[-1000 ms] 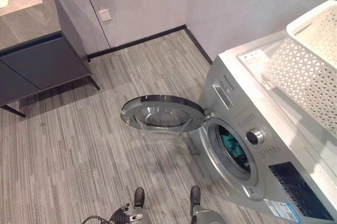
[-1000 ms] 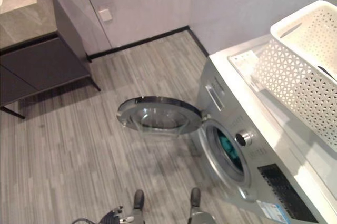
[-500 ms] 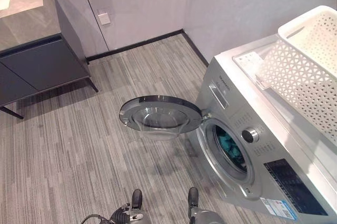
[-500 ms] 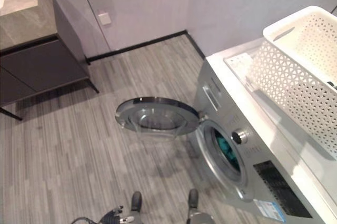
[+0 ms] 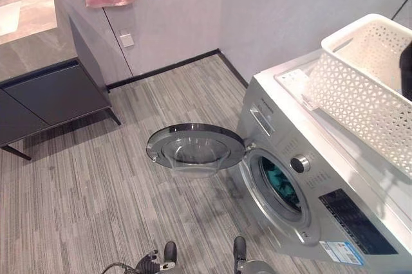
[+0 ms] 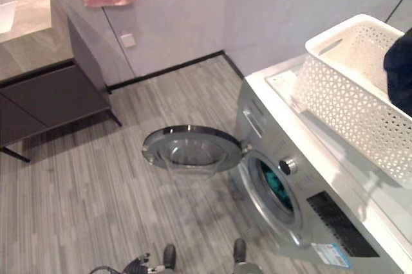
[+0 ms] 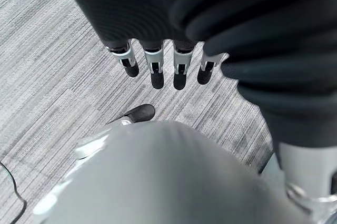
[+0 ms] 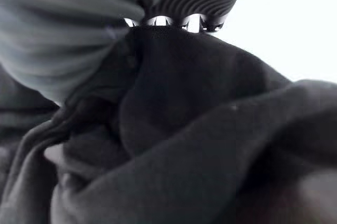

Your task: Grab the laundry basket,head to the washer,open it,put in the laundry and shut it.

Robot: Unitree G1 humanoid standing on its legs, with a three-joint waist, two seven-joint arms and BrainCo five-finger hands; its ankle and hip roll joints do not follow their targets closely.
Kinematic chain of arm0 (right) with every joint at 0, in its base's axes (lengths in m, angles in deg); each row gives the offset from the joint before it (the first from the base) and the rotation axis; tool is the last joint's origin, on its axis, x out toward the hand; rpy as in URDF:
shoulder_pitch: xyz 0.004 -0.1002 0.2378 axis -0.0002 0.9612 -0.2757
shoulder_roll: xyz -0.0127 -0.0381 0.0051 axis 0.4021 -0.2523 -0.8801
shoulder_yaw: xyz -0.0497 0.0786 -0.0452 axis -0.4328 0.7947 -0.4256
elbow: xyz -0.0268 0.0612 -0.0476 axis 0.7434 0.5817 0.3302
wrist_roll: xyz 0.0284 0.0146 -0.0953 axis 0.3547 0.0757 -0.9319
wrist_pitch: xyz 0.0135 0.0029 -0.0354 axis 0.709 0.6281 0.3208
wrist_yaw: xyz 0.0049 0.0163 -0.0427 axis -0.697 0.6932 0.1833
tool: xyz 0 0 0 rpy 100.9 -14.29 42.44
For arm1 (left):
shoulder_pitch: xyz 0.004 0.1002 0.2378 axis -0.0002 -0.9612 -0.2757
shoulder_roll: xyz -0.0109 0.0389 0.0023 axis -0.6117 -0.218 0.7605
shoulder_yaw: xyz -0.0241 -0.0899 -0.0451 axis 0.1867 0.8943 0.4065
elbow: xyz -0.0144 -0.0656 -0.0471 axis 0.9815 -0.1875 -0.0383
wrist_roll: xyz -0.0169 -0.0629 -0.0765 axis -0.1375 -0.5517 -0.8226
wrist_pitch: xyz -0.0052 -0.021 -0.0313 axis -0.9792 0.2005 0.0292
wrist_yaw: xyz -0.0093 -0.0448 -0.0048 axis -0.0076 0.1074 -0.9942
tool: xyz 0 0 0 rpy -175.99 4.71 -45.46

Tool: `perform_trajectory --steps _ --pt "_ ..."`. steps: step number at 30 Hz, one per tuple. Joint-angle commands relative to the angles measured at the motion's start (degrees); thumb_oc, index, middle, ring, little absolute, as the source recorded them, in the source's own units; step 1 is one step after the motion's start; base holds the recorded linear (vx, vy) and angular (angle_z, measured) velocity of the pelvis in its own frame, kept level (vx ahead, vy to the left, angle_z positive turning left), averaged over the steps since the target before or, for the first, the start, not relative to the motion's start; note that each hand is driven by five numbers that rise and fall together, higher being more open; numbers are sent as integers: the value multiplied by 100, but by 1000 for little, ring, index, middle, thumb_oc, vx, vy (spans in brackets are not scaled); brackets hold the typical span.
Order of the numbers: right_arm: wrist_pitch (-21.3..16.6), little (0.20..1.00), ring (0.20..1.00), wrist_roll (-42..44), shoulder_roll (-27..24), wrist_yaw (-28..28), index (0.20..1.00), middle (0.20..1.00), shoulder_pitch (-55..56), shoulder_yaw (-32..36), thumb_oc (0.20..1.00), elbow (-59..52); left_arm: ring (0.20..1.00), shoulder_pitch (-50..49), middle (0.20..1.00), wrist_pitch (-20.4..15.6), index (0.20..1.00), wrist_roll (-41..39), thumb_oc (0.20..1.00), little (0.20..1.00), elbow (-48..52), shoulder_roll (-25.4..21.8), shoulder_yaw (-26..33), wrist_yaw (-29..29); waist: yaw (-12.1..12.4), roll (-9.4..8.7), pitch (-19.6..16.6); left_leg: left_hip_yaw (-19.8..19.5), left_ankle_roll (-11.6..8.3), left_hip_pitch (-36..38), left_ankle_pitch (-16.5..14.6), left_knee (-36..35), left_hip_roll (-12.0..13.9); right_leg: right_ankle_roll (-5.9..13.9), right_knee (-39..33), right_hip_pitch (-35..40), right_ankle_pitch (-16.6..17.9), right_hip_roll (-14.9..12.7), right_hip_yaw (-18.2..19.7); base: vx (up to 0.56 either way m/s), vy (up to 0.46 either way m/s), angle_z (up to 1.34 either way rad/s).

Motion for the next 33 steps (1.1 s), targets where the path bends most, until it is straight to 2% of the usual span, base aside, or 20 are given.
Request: perform_trajectory --steps 1,8,10,12,13,14,15,16,18,19,20,21,23,24,25,27,29,31,32,33 --pt "-77 200 200 -240 -295 1012 200 200 -78 471 200 -478 1000 27 1000 -4 1000 200 1000 1000 -223 -200 -205 186 43 -547 -359 49 -71 713 -21 28 262 378 401 6 -571 -436 409 16 28 -5" --pt "266 200 200 -762 -394 2118 200 200 524 1784 200 -1017 1000 113 1000 58 1000 319 1000 1000 -275 -199 -144 363 -21 -525 -457 66 40 858 -231 80 261 370 345 122 -601 -436 560 11 37 1" --pt "283 200 200 -816 -385 2227 200 200 801 2100 200 -1068 1000 127 1000 55 1000 314 1000 1000 -253 -237 -135 377 1 -561 -441 3 55 848 -265 144 276 361 320 135 -599 -412 633 -22 26 -1" --pt "275 200 200 -827 -394 2481 200 200 861 2284 200 -1107 1000 192 1000 23 1000 263 1000 1000 -175 -328 -140 435 96 -660 -364 -481 -13 657 -172 422 294 357 280 72 -554 -354 815 -97 26 -8" --pt "253 200 200 -821 -388 2693 200 200 808 2380 200 -1190 1000 255 1000 -31 1000 157 1000 1000 -19 -422 -190 494 159 -798 -312 -1258 -61 426 -269 653 240 377 225 -34 -495 -337 1003 -91 20 -24" --pt "252 200 200 -821 -388 2693 200 200 806 2378 200 -1189 1000 255 1000 -31 1000 157 1000 1000 -18 -422 -189 493 150 -798 -315 -1268 -61 414 -273 664 238 377 223 -35 -495 -338 996 -90 72 -43" --pt "291 200 200 -829 -406 2727 200 200 736 2364 200 -1198 1000 308 1000 -70 1000 72 1000 1000 172 -456 -218 534 155 -856 -323 -1728 -61 430 -476 602 197 431 162 -118 -431 -317 1192 -33 51 -46" --pt "294 200 200 -831 -406 2724 200 200 708 2339 200 -1195 1000 304 1000 -63 1000 69 1000 1000 184 -458 -215 531 143 -854 -334 -1741 -60 403 -479 618 189 435 158 -130 -423 -322 1186 -45 92 -42" --pt "514 200 200 -1046 -536 2660 200 200 822 2389 200 -1277 1000 301 1000 -89 1000 66 1000 1000 405 -421 -258 514 4 -804 -353 -1552 10 497 -909 585 121 536 163 -217 -335 -496 1239 -83 205 -30" --pt "521 200 200 -1049 -535 2659 200 200 846 2414 200 -1288 1000 300 1000 -86 1000 66 1000 1000 408 -423 -259 514 20 -816 -352 -1538 16 490 -920 610 104 542 164 -224 -330 -506 1258 -125 329 -20" --pt "571 200 200 -1134 -503 2612 200 200 834 2401 200 -1269 1000 267 1000 -126 1000 84 1000 1000 545 -441 -353 471 -10 -828 -315 -1519 182 579 -1309 646 -140 636 218 -367 -155 -630 1417 -59 173 -13" --pt "569 200 200 -1134 -503 2612 200 200 813 2381 200 -1263 1000 264 1000 -126 1000 85 1000 1000 548 -440 -351 471 12 -839 -312 -1493 192 580 -1323 672 -160 645 215 -371 -149 -641 1447 -114 376 -43" --pt "719 200 200 -1356 -429 2494 200 200 700 2250 200 -1323 1000 231 1000 -150 1000 121 1000 1000 701 -470 -373 410 -79 -799 -250 -1135 364 708 -1578 711 -461 821 221 -574 135 -872 1655 -103 329 -67" --pt "728 200 200 -1362 -423 2490 200 200 692 2245 200 -1330 1000 228 1000 -149 1000 122 1000 1000 704 -471 -367 408 -38 -816 -246 -1084 376 725 -1586 717 -479 832 220 -586 142 -879 1711 -110 297 -71" --pt "843 200 200 -1477 -277 2474 200 200 790 2344 200 -1498 1000 217 1000 -138 1000 104 1000 1000 689 -435 -309 403 -162 -764 -193 -822 483 834 -1688 693 -647 919 231 -730 286 -990 1783 -68 185 -62" --pt "855 200 200 -1487 -267 2470 200 200 904 2462 200 -1532 1000 221 1000 -139 1000 105 1000 1000 687 -453 -315 403 -107 -797 -184 -773 493 856 -1692 692 -663 928 233 -741 292 -993 1838 -53 160 -74" --pt "934 200 200 -1660 117 2436 200 200 1676 3074 200 -1942 1000 216 1000 -121 1000 127 1000 1000 626 -394 -152 440 -267 -689 -103 -338 640 1032 -1756 662 -809 953 327 -877 392 -1140 1571 -40 209 -57" --pt "993 200 200 -1716 429 2456 200 200 2389 3662 200 -2278 1000 192 1000 -105 1000 71 1000 1000 694 -397 -83 442 -241 -593 2 -154 725 1150 -1758 606 -775 947 471 -905 335 -1159 1259 -91 127 -71" --pt "970 200 200 -1678 681 2534 200 200 2847 4024 200 -2538 1000 180 1000 -95 1000 61 1000 1000 808 -380 37 450 -308 -477 49 11 795 1105 -1656 546 -828 838 650 -855 234 -1227 950 -192 105 -85" --pt "972 200 200 -1677 837 2520 200 200 3380 4466 200 -2734 1000 160 1000 -80 1000 91 1000 1000 920 -459 10 431 -288 -474 49 48 826 1105 -1600 484 -824 796 796 -802 140 -1229 860 -253 114 -98"
